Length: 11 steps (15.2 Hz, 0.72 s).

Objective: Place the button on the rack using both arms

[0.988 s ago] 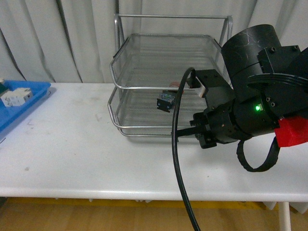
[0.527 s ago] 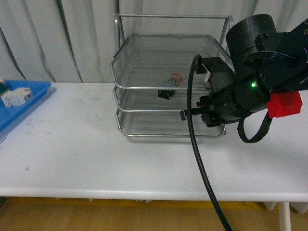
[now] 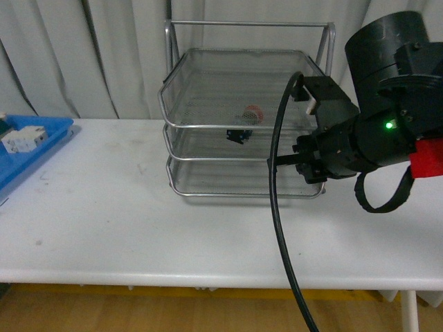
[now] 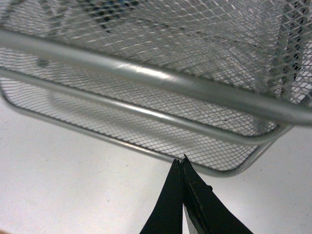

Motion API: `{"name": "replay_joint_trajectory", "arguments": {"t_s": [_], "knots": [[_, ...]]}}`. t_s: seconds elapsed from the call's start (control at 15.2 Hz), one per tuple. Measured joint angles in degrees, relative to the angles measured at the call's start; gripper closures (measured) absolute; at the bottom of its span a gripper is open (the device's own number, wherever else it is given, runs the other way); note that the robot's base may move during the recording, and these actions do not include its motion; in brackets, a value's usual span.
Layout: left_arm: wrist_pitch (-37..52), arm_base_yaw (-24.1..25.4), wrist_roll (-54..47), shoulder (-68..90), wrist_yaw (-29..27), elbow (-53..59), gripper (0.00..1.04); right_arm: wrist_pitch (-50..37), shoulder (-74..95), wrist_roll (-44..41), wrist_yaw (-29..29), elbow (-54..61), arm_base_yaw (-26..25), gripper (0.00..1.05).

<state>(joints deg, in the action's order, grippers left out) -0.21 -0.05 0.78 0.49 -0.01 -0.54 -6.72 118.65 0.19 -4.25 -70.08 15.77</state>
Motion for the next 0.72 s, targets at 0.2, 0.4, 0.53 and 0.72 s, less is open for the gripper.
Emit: {"name": "replay_joint_trajectory", "arguments": {"t_s": [0.2,0.4,0.53,0.72], "knots": [[0.0,0.0,0.0,0.0,0.0,0.0,0.07,-5.6,-10.7,1.1,-2.4,12.8,1.7,1.03],[0.0,0.0,0.0,0.0,0.0,0.0,0.07,-13.4,-27.3,3.2,-3.9,29.1,3.1,1.03],[0.0,0.0,0.0,0.0,0.0,0.0,0.07,-12.2,-44.6,6.1,-3.7,40.4,3.3,1.03],[0.0,0.0,0.0,0.0,0.0,0.0,0.07,-2.0,-68.5,9.9,-3.0,49.9,2.6,1.03]]}}
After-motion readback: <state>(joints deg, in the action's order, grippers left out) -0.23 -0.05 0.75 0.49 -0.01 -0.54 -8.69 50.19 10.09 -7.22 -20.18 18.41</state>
